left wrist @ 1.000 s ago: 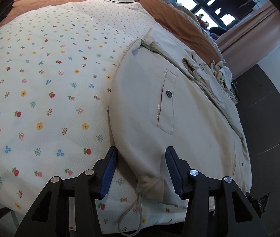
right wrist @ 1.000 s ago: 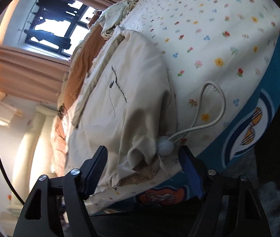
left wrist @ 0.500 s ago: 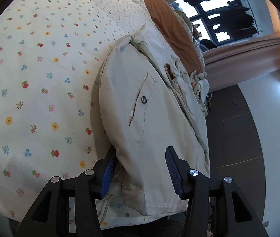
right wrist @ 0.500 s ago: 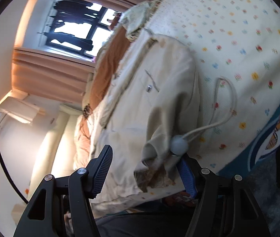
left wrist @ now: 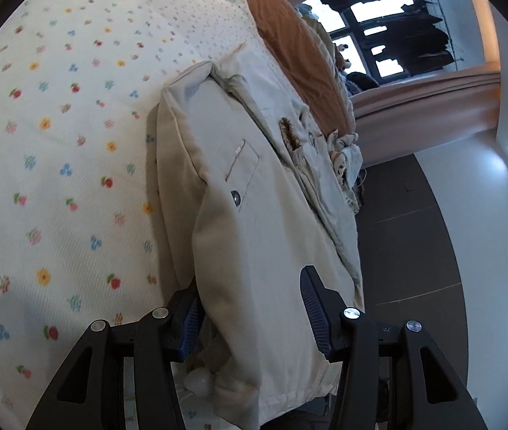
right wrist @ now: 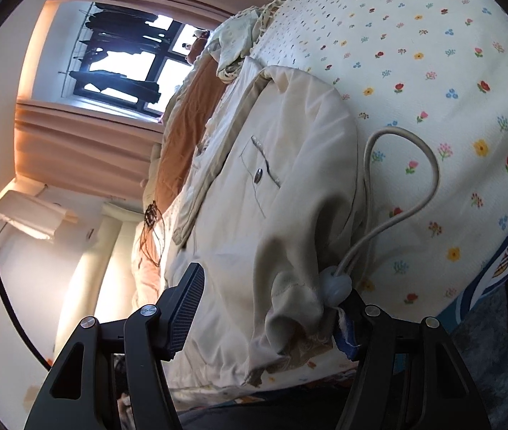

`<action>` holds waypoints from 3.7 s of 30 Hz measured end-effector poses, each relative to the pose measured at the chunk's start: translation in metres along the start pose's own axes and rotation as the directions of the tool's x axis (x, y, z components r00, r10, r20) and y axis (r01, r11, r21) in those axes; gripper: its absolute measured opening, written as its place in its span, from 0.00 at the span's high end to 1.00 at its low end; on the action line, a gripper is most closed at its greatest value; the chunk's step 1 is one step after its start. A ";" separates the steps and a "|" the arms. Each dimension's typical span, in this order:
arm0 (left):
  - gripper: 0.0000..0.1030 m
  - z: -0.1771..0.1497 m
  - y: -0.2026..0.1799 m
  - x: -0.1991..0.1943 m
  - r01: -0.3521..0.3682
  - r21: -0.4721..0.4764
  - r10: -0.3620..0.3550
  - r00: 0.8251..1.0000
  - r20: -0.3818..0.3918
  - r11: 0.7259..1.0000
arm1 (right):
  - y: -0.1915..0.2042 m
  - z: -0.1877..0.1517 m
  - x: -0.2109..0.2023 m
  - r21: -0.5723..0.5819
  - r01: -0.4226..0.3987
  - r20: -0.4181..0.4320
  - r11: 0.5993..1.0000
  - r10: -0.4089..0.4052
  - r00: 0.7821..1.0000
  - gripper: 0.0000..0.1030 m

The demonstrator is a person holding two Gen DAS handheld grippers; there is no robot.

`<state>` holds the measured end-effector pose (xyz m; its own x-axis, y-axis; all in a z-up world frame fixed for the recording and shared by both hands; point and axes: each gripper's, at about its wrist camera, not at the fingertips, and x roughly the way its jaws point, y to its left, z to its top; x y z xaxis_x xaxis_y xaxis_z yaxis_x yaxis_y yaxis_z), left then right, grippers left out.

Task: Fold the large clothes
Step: 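Lift the hem with both grippers and fold it over the jacket body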

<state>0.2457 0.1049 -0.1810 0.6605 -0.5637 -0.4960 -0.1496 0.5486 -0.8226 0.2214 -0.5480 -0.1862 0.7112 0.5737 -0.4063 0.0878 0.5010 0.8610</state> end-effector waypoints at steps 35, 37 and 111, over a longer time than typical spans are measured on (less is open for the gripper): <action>0.94 -0.061 -0.056 -0.162 -0.060 0.057 0.049 0.982 0.182 0.997 | 0.105 -0.027 -0.110 -0.117 -0.043 0.150 0.992 0.061 0.987 0.89; 0.94 -0.067 -0.068 -0.177 -0.068 0.067 0.053 0.979 0.198 0.995 | 0.113 -0.032 -0.123 -0.132 -0.061 0.158 0.989 0.082 0.984 0.89; 0.24 0.179 -0.081 0.050 -0.173 0.039 0.170 0.983 0.066 0.984 | 0.160 0.153 0.121 -0.118 0.135 0.189 0.984 -0.112 0.976 0.32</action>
<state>0.4224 0.1423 -0.0896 0.6729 -0.4201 -0.6089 -0.2327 0.6611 -0.7133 0.4283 -0.4977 -0.0510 0.8161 0.3809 -0.4346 0.1006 0.6469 0.7559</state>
